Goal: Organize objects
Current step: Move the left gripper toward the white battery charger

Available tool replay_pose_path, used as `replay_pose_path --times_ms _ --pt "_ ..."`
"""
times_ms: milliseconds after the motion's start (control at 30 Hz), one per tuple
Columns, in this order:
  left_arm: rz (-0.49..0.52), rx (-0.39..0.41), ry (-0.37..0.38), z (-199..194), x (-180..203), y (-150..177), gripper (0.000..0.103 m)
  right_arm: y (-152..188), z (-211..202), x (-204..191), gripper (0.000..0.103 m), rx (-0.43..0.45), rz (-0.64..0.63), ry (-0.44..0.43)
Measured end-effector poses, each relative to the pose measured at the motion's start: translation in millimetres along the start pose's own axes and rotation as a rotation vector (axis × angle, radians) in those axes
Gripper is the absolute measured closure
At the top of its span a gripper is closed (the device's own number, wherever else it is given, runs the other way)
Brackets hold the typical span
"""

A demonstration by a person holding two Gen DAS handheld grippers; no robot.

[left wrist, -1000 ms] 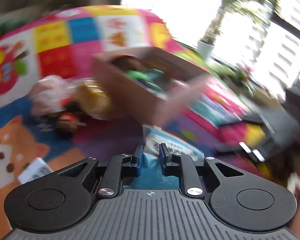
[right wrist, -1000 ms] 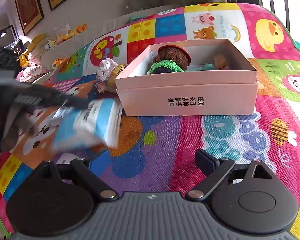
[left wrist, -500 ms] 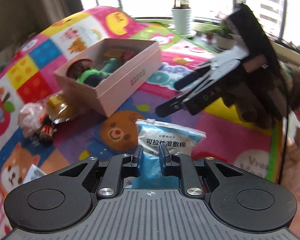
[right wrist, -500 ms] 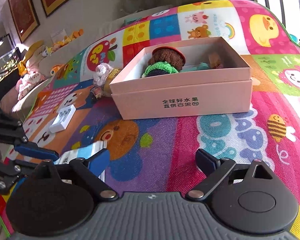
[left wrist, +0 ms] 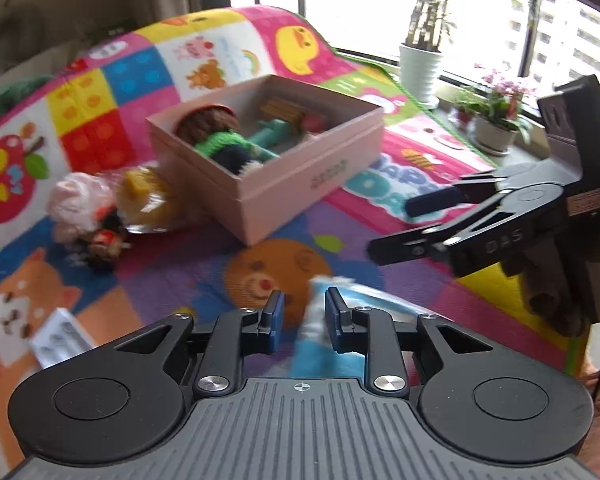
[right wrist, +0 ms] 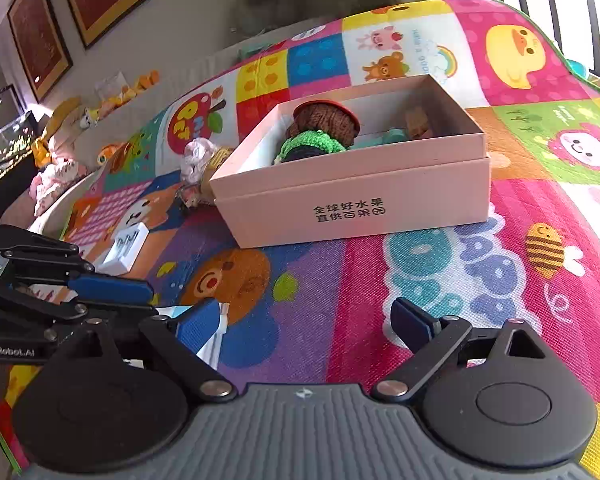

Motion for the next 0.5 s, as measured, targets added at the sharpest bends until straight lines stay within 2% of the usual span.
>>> replay_pose_path --times_ms 67,133,233,333,433,500 --pt "-0.002 0.024 -0.05 -16.6 -7.4 3.7 0.076 -0.2 -1.4 4.1 0.01 0.006 0.024 -0.007" --pt "-0.042 0.028 -0.145 -31.5 -22.0 11.3 0.076 -1.0 -1.9 8.5 0.01 0.008 0.052 -0.02" --pt "-0.223 0.072 -0.326 -48.1 -55.0 27.1 0.077 -0.8 -1.5 11.2 0.01 0.004 0.075 -0.031" --pt "-0.447 0.131 -0.447 -54.2 -88.7 40.3 0.078 -0.5 -2.1 7.7 0.01 0.008 0.062 -0.029" --pt "-0.613 0.169 -0.48 -51.7 -113.8 51.3 0.077 0.1 -2.3 4.7 0.01 0.01 0.048 -0.016" --pt "-0.709 0.184 -0.424 -47.2 -123.4 55.6 0.077 0.1 -2.8 4.9 0.01 0.013 0.048 -0.014"
Point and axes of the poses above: each gripper's, at about its wrist camera, not at the fingertips, and z roughly the way its jaws point, x to its right, y to its underside, the point moved 2 cm from there along z, roughly the way its jaws point, and after that the axes turned 8 degrees about y, right-handed, at the moved point
